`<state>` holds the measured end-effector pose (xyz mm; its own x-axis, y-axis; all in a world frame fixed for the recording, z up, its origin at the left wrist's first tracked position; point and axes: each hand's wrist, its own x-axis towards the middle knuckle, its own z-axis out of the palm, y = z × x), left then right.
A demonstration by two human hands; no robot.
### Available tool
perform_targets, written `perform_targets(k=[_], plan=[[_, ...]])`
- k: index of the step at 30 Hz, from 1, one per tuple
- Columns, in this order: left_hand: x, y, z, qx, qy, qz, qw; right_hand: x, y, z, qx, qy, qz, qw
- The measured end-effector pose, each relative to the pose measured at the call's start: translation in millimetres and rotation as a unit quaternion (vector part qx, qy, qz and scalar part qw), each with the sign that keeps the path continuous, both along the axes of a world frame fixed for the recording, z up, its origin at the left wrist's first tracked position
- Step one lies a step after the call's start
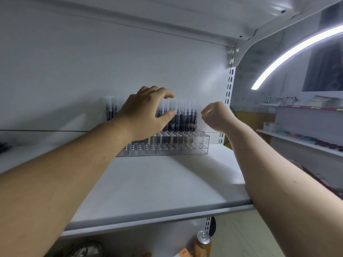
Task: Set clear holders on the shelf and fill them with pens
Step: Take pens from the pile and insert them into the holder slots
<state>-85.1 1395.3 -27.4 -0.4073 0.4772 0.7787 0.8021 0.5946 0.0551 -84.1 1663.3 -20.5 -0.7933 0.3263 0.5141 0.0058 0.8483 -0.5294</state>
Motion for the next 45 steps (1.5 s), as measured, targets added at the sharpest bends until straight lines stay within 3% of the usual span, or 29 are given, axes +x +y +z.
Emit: perform_targets(k=[7, 10, 20, 32, 38, 45], plan=[[2, -10, 16, -0.021, 0.046, 0.032, 0.998, 11, -26, 12, 0.048, 0.212, 0.044, 0.975], [1, -19, 31, -0.058, 0.042, 0.077, 0.994, 13, -51, 14, 0.087, 0.242, 0.088, 0.962], [26, -150, 64, -0.099, 0.027, 0.221, 0.97, 29, -176, 57, 0.188, 0.173, 0.214, 0.943], [91, -333, 26, -0.08, -0.093, 0.377, 0.918, 20, -393, 21, 0.215, 0.097, 0.36, 0.903], [77, -351, -2, -0.049, -0.189, 0.364, 0.911, -6, -415, -10, 0.204, 0.08, 0.366, 0.904], [47, -313, -7, -0.044, -0.266, 0.373, 0.888, -26, -392, -21, 0.148, 0.064, 0.358, 0.92]])
